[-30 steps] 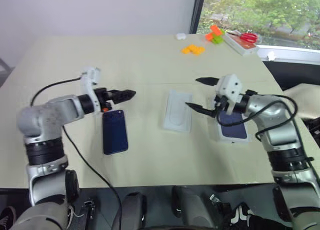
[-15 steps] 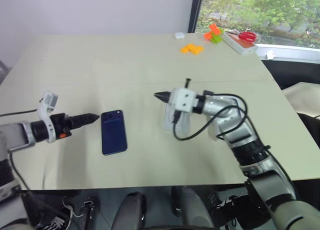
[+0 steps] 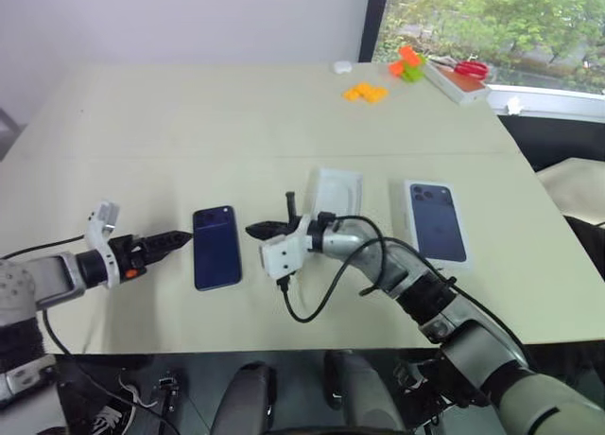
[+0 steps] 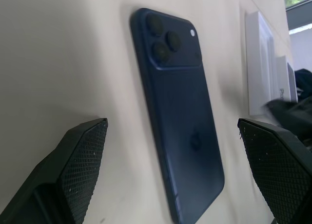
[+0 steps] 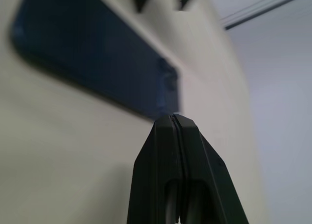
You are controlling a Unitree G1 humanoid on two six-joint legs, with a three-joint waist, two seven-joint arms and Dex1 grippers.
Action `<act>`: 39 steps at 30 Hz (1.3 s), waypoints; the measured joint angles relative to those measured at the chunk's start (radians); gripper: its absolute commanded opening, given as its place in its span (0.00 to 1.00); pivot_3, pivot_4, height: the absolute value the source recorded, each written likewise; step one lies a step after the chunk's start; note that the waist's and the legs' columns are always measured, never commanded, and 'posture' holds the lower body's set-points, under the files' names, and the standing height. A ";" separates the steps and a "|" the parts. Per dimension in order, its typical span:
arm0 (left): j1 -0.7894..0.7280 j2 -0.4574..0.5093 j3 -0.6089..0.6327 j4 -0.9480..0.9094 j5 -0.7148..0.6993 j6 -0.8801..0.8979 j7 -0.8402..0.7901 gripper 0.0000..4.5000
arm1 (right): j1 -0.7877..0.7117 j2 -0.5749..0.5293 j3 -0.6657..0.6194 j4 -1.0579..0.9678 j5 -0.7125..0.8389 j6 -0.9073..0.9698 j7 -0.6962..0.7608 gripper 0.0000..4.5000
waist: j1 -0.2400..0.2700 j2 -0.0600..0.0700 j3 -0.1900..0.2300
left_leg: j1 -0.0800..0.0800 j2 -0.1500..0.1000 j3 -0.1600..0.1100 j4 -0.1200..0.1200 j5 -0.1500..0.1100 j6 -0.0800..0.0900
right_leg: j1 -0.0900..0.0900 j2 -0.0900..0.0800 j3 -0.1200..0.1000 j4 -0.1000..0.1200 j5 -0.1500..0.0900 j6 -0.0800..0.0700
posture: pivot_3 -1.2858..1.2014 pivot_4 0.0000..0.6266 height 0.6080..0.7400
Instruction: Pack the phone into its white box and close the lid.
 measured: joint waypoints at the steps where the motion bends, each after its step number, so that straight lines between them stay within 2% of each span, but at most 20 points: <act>1: -0.004 -0.012 0.001 -0.011 0.000 0.005 0.015 1.00 | 0.000 0.008 0.005 0.019 -0.013 -0.001 -0.011 0.00 | -0.001 0.000 0.000 | 0.000 0.000 0.000 0.000 0.000 -0.001 | 0.000 0.000 0.000 0.000 0.000 -0.001 | 0.52 0.24 1.00; 8: -0.006 -0.078 0.007 -0.103 -0.001 0.045 0.120 1.00 | -0.036 0.028 0.056 0.106 -0.130 -0.038 -0.119 0.00 | -0.007 -0.001 -0.001 | 0.010 0.001 -0.001 -0.002 0.001 -0.002 | 0.008 0.002 0.000 0.001 0.000 -0.001 | 0.52 0.24 1.00; 10: -0.006 -0.095 0.001 -0.120 0.002 0.047 0.141 1.00 | -0.055 0.034 0.076 0.123 -0.166 -0.039 -0.134 0.00 | -0.013 -0.001 -0.002 | 0.018 0.002 -0.002 -0.004 0.001 -0.002 | 0.016 0.003 0.000 -0.001 0.000 -0.002 | 0.52 0.24 1.00; 13: -0.006 -0.105 0.001 -0.131 0.000 0.050 0.165 1.00 | -0.074 0.049 0.091 0.134 -0.194 -0.039 -0.135 0.00 | -0.024 -0.002 -0.004 | 0.019 0.002 -0.003 -0.004 0.001 -0.002 | 0.017 0.003 -0.001 -0.001 -0.001 -0.002 | 0.52 0.24 1.00; 17: -0.012 -0.116 0.007 -0.113 -0.009 0.048 0.186 1.00 | -0.096 0.076 0.099 0.127 -0.189 0.009 -0.023 0.00 | -0.025 0.000 -0.005 | 0.019 0.001 -0.005 -0.005 0.001 -0.002 | 0.017 0.003 -0.002 0.000 -0.001 -0.002 | 0.52 0.24 1.00; 20: -0.013 -0.119 0.010 -0.112 -0.015 0.047 0.186 1.00 | -0.085 0.094 0.084 0.079 -0.128 0.101 0.118 0.00 | -0.022 0.000 -0.005 | 0.018 0.000 -0.005 -0.004 0.001 -0.002 | 0.017 0.002 -0.003 0.000 -0.001 -0.002 | 0.52 0.24 1.00; 25: -0.012 -0.118 0.008 -0.110 -0.013 0.044 0.184 1.00 | -0.006 0.144 0.016 -0.080 0.038 0.411 0.377 0.00 | -0.021 0.001 -0.005 | 0.017 0.000 -0.007 -0.005 0.001 -0.002 | 0.017 0.002 -0.004 0.000 -0.001 -0.002 | 0.52 0.24 1.00; 29: -0.013 -0.118 0.001 -0.103 -0.007 0.037 0.180 1.00 | -0.031 0.176 -0.001 -0.095 0.081 0.599 0.460 0.00 | -0.021 0.003 -0.007 | 0.018 0.000 -0.007 -0.005 0.001 -0.002 | 0.017 0.002 -0.004 0.000 -0.001 -0.002 | 0.52 0.24 1.00; 34: -0.015 -0.121 0.000 -0.101 -0.001 0.037 0.177 1.00 | -0.067 0.224 -0.007 -0.021 0.108 0.640 0.413 0.00 | -0.022 0.004 -0.007 | 0.018 0.000 -0.007 -0.005 0.001 -0.003 | 0.017 0.001 -0.005 -0.001 -0.001 -0.002 | 0.52 0.24 1.00; 39: -0.019 -0.155 0.001 -0.113 0.007 0.034 0.192 1.00 | -0.099 0.260 -0.004 0.093 0.112 0.581 0.308 0.00 | -0.021 0.009 -0.012 | 0.018 0.000 -0.007 -0.006 0.001 -0.003 | 0.017 0.001 -0.005 -0.001 -0.001 -0.002 | 0.52 0.24 1.00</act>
